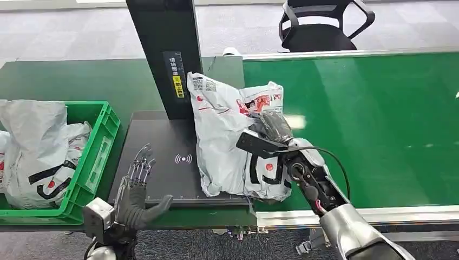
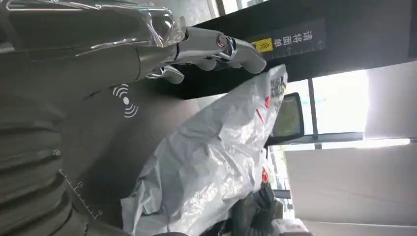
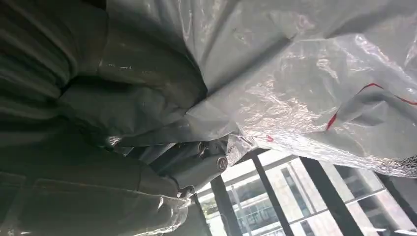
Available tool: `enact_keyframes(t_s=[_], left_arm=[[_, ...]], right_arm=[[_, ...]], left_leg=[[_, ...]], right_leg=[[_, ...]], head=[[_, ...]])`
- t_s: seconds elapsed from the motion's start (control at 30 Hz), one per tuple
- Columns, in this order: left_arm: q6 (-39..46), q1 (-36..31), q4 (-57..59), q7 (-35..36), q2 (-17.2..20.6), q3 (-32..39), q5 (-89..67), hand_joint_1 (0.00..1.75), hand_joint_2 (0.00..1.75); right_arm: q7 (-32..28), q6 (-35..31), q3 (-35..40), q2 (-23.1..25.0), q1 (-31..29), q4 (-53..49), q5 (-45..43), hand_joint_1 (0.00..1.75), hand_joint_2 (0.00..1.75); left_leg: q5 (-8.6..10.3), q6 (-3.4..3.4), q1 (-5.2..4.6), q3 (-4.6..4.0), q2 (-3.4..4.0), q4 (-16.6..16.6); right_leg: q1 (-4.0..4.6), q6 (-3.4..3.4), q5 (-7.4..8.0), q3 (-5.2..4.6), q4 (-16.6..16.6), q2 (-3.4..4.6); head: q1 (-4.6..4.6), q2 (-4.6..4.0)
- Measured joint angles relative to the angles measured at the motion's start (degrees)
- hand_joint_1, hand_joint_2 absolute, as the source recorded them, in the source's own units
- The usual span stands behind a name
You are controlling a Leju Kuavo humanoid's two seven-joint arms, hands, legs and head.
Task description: Moved the parcel from conveyor to table for the left to box.
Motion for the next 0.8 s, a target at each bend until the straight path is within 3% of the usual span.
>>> enact_keyframes(t_s=[0.8], left_arm=[[-2.32,-4.17,3.76,0.42,-0.02,-1.44,-0.33,0.0,1.75]], right_arm=[[-5.49,6.56,7.3,6.43,-3.49,8.14,0.61,1.75,1.75]], left_leg=[[0.0,0.0,0.0,0.02,0.0,0.01]], right_leg=[[0.0,0.0,0.0,0.0,0.0,0.0]], head=[[-0.02,0.0]])
